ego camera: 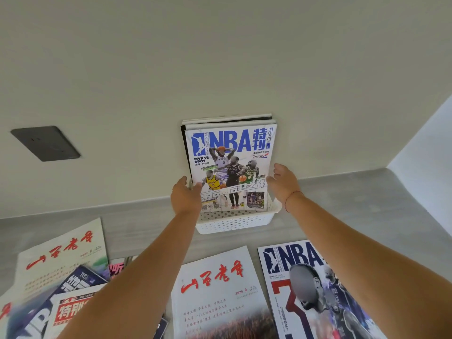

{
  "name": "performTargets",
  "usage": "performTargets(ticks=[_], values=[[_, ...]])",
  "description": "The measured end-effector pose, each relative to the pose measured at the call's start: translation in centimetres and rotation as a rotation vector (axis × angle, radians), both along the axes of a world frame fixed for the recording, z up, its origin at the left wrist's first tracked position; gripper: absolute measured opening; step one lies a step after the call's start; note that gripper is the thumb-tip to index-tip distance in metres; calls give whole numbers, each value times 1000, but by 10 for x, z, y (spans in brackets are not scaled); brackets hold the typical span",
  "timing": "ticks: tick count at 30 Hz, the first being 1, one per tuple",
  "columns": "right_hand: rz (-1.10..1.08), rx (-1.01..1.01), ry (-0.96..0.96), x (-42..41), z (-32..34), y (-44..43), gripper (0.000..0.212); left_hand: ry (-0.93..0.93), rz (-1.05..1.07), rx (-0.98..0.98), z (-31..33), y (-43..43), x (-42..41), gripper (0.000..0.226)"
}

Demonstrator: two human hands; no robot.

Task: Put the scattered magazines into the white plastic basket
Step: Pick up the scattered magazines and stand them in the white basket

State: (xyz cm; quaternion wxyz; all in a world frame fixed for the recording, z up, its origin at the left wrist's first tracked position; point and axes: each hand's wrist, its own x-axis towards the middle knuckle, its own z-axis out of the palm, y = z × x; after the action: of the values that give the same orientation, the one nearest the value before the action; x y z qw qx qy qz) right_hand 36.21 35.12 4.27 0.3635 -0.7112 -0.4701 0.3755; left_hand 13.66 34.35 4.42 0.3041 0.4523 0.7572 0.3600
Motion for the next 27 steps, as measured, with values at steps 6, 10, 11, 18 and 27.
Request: performTargets(ticks=[6, 10, 11, 18, 27], values=[[-108, 93, -53, 25, -6, -76, 40, -15, 53, 205, -16, -84, 27, 39], [-98, -27, -143, 55, -33, -153, 39, -214, -27, -44, -49, -148, 57, 25], [-106, -70, -170, 64, -42, -172, 39, -243, -23, -121, -58, -163, 63, 25], [-249, -297, -320, 115, -75, -281, 20, -328, -19, -414, -83, -230, 103, 32], [-283, -400, -4, 123, -68, -300, 47, -625, 77, -675, -76, -217, 123, 7]])
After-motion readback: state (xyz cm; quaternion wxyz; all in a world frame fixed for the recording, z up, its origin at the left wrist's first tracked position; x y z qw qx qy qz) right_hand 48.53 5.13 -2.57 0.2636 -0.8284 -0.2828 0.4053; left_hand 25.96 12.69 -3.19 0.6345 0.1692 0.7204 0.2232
